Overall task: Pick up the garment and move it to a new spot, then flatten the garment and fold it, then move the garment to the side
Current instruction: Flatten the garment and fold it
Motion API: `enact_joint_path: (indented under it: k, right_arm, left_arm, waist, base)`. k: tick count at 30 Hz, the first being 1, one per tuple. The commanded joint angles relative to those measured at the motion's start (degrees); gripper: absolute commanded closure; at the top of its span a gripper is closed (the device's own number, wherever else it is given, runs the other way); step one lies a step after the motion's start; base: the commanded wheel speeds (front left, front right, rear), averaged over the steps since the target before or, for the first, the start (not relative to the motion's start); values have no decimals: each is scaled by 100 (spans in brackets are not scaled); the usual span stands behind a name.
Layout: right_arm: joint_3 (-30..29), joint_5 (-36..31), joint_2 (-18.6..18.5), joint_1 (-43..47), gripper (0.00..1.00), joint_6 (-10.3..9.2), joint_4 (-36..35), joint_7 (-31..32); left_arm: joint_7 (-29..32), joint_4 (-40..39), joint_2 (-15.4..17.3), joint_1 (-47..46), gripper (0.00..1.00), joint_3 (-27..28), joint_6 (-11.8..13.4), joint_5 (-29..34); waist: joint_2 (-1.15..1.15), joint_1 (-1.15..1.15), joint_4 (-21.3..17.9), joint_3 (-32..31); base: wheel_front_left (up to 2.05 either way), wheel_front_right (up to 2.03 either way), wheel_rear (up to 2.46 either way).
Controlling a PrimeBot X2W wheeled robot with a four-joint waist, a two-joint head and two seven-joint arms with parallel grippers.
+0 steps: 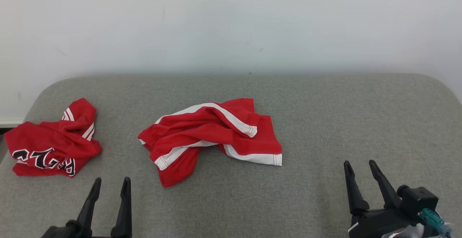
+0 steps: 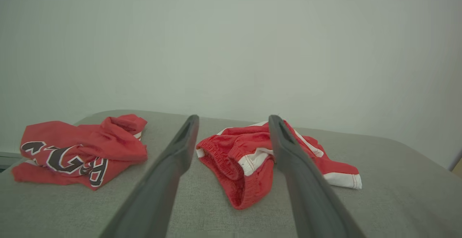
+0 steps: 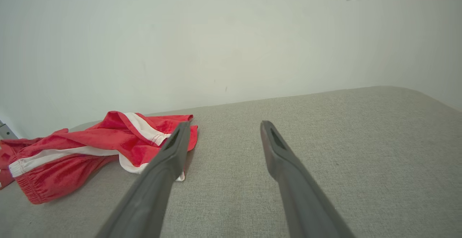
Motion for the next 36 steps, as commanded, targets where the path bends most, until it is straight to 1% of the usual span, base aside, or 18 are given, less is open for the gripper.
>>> enact_joint_path:
  k: [1,6,10,18,28,36]
  right_arm:
    - [-26,-156,-25,49,0,-2,-12,-29]
    - [-81,-486,-27,120,0,-2,28,-29]
    - [-115,-593,-25,166,0,-2,118,-29]
    - [-119,-647,-25,142,0,-2,187,-29]
    - [-20,-553,-25,88,0,-2,155,-30]
    - [94,-567,-25,-3,0,-2,208,-30]
  left_arm:
    - [-28,100,74,47,0,-1,-26,103]
    - [-28,506,114,71,0,-80,-37,131]
    - [-28,789,194,76,0,-178,-41,268]
    - [-29,860,184,6,0,-175,-19,326]
    - [-29,895,172,-54,0,-233,-36,198]
    - [-25,1108,296,-283,0,-519,-26,70]
  waist:
    - [0,0,12,-1]
    - [0,0,39,-7]
    - [0,0,44,-13]
    - [0,0,27,8]
    - [0,0,-18,79]
    - [0,0,24,114]
  base:
    - [0,0,0]
    - [0,0,0]
    - [0,0,0]
    - [0,0,0]
    - [0,0,0]
    - [0,0,0]
